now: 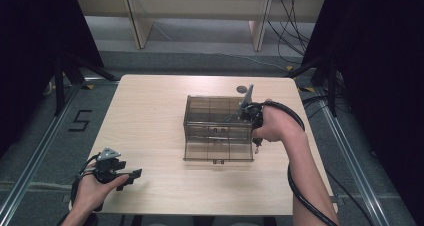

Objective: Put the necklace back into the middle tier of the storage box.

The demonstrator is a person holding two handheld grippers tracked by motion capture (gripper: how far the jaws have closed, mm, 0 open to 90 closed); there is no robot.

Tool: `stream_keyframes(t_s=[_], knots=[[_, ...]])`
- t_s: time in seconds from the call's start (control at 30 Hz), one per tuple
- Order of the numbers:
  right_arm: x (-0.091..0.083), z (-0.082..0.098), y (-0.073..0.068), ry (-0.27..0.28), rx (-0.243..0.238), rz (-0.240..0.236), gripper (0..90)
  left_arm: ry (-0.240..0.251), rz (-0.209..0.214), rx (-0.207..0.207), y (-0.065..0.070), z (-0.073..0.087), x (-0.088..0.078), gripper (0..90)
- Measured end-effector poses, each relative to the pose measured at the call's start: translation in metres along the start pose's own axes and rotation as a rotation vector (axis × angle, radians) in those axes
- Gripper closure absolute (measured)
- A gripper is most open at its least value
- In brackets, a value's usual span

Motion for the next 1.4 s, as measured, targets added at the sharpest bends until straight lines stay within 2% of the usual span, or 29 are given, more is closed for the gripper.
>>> stream_keyframes(t_s=[0.13, 0.17, 0.2, 0.27, 0.3, 0.33, 0.37, 0.47, 0.53, 0.6, 0.63, 0.67, 0.7, 0.77, 0.8, 0.9, 0.93, 1.0, 1.03, 1.07, 1.1, 1.13, 1.17, 1.2, 1.23, 1.3, 1.33, 1.37, 1.4], knots=[[0.001, -0.003, -0.001, -0.001, 0.011, -0.002, 86.8, -0.01, 0.003, 0.002, 0.0, 0.0, -0.001, 27.1], [0.002, -0.004, 0.0, 0.005, -0.008, 0.005, 86.8, -0.011, 0.003, 0.003, 0.0, 0.0, -0.001, 27.1], [0.001, -0.005, -0.002, -0.004, 0.028, 0.007, 86.9, -0.01, 0.003, 0.002, 0.0, 0.0, -0.001, 27.1], [0.003, -0.007, 0.0, 0.012, -0.01, 0.012, 86.8, -0.013, 0.003, 0.004, 0.0, 0.0, -0.001, 27.1], [0.002, -0.007, -0.001, 0.008, 0.008, 0.005, 86.8, -0.006, 0.0, 0.005, 0.0, 0.0, 0.0, 27.1], [0.003, -0.008, 0.0, 0.015, -0.002, 0.023, 86.8, -0.006, 0.0, 0.004, 0.0, 0.0, 0.0, 27.1], [0.003, -0.008, -0.001, 0.006, 0.023, 0.009, 86.9, -0.006, 0.0, 0.005, 0.0, 0.0, 0.0, 27.1], [0.004, -0.01, -0.001, 0.006, 0.03, 0.014, 86.8, -0.007, 0.0, 0.005, 0.0, 0.0, 0.0, 27.1], [0.005, -0.01, 0.0, 0.012, 0.015, 0.016, 86.8, -0.001, -0.002, 0.005, 0.0, 0.0, 0.0, 27.1], [0.005, -0.012, -0.002, 0.015, 0.024, 0.014, 86.8, -0.003, -0.001, 0.005, 0.0, 0.0, 0.0, 27.2], [0.006, -0.013, 0.0, 0.022, -0.005, 0.026, 86.8, -0.006, 0.0, 0.004, 0.001, 0.0, 0.0, 27.3], [0.006, -0.013, -0.002, 0.013, 0.023, 0.011, 86.8, -0.002, -0.001, 0.005, 0.001, 0.0, 0.0, 27.3], [0.006, -0.014, 0.0, 0.015, -0.002, 0.024, 86.8, -0.004, -0.002, 0.006, 0.001, 0.0, 0.0, 27.3], [0.006, -0.015, -0.002, 0.012, 0.026, 0.013, 86.8, -0.005, -0.002, 0.006, 0.001, 0.0, 0.0, 27.3], [0.006, -0.015, -0.001, 0.018, 0.007, 0.014, 86.8, -0.005, 0.0, 0.006, 0.001, 0.0, 0.0, 27.3], [0.007, -0.018, -0.003, 0.018, 0.022, 0.01, 86.8, -0.003, 0.0, 0.005, 0.001, 0.0, 0.0, 27.3], [0.007, -0.019, -0.002, 0.019, 0.001, 0.017, 86.8, -0.004, 0.0, 0.006, 0.001, 0.0, 0.0, 27.3], [0.007, -0.019, -0.004, 0.017, 0.018, 0.016, 86.8, -0.006, -0.001, 0.005, 0.001, 0.0, 0.0, 27.3], [0.008, -0.019, -0.003, 0.039, 0.003, 0.026, 86.8, 0.005, -0.009, 0.006, 0.001, 0.0, 0.001, 27.3], [0.008, -0.019, -0.004, 0.021, 0.017, 0.012, 86.8, 0.006, -0.012, 0.007, 0.001, 0.0, 0.001, 27.3], [0.008, -0.02, -0.002, 0.032, -0.01, 0.021, 86.8, 0.008, -0.013, 0.007, 0.001, 0.0, 0.001, 27.3], [0.008, -0.02, -0.003, 0.03, 0.002, 0.018, 86.8, 0.009, -0.014, 0.007, 0.001, 0.0, 0.001, 27.3], [0.009, -0.021, -0.002, 0.034, -0.008, 0.02, 86.8, 0.02, -0.011, -0.002, 0.002, 0.0, 0.001, 27.3], [0.009, -0.021, -0.004, 0.026, 0.024, 0.02, 86.8, 0.019, -0.013, -0.002, 0.002, 0.0, 0.001, 27.3], [0.009, -0.021, -0.002, 0.032, 0.006, 0.017, 86.8, 0.012, -0.013, 0.005, 0.002, 0.0, 0.001, 27.3], [0.011, -0.022, -0.004, 0.023, 0.02, 0.015, 86.8, 0.005, -0.012, 0.008, 0.001, 0.0, 0.001, 27.3], [0.012, -0.023, -0.003, 0.028, 0.003, 0.015, 86.8, 0.006, -0.012, 0.007, 0.001, 0.0, 0.001, 27.2], [0.011, -0.024, -0.004, 0.022, 0.02, 0.013, 86.9, 0.006, -0.012, 0.007, 0.001, 0.0, 0.001, 27.3], [0.012, -0.024, -0.002, 0.027, -0.004, 0.018, 86.9, 0.007, -0.012, 0.009, 0.001, 0.0, 0.001, 27.3]])
Point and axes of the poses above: each handheld gripper's, and its own axes: x roughly forward along the jaws, z roughly out of its underside, y roughly to its right, the point moved 1 cm from there along x, roughly forward along the jaws, and after that the axes turned 8 degrees about z, right-handed, at the moved point
